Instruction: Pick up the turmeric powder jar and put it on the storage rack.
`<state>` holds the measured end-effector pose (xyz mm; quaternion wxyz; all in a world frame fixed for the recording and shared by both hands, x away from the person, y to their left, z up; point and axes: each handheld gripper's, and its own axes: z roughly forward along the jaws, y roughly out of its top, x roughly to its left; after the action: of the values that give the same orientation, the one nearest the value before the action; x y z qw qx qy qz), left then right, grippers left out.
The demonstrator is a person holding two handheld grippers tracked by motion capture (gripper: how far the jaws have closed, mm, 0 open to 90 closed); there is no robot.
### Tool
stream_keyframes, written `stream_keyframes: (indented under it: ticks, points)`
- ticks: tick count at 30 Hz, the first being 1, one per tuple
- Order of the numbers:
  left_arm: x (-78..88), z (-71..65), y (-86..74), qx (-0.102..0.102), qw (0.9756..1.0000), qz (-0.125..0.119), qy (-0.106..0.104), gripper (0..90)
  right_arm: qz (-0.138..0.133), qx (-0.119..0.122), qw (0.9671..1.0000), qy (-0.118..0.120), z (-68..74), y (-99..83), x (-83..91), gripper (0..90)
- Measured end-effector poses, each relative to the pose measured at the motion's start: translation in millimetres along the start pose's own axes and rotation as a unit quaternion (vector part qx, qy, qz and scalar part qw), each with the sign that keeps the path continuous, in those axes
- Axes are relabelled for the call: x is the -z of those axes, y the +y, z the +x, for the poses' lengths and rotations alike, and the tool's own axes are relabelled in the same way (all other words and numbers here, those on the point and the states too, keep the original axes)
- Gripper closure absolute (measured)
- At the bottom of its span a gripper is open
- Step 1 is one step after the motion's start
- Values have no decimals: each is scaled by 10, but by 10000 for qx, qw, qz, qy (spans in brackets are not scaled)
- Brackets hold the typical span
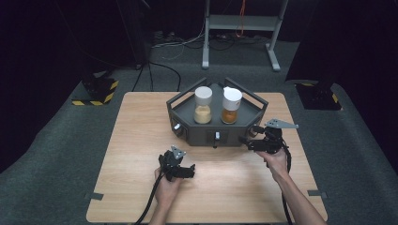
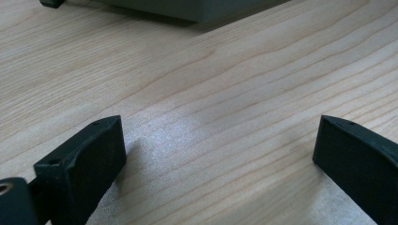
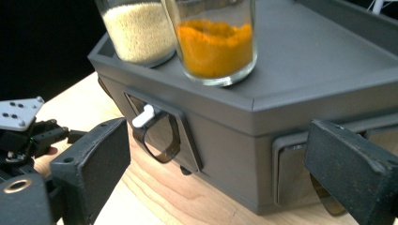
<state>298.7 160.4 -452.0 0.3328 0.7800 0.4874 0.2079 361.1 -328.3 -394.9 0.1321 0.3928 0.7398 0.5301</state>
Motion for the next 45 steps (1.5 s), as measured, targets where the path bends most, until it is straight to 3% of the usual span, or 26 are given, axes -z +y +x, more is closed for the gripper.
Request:
stream_keyframes:
  ticks: [8,14,29,45]
  points:
    - [0,0,-1,2,10000,-2,0,27,224,139,9994,-203,78,-73,-41,75]
    - [0,-1,0,3,10000,-1,2,27,313,103,9994,-130,40,-137,-60,71]
    - [0,-2,0,2,10000,0,4,27,537,157,9982,-210,65,-298,-109,72]
    - [-3,-6,-7,21,10000,-20,6,27,823,200,9949,-548,198,-450,-225,88]
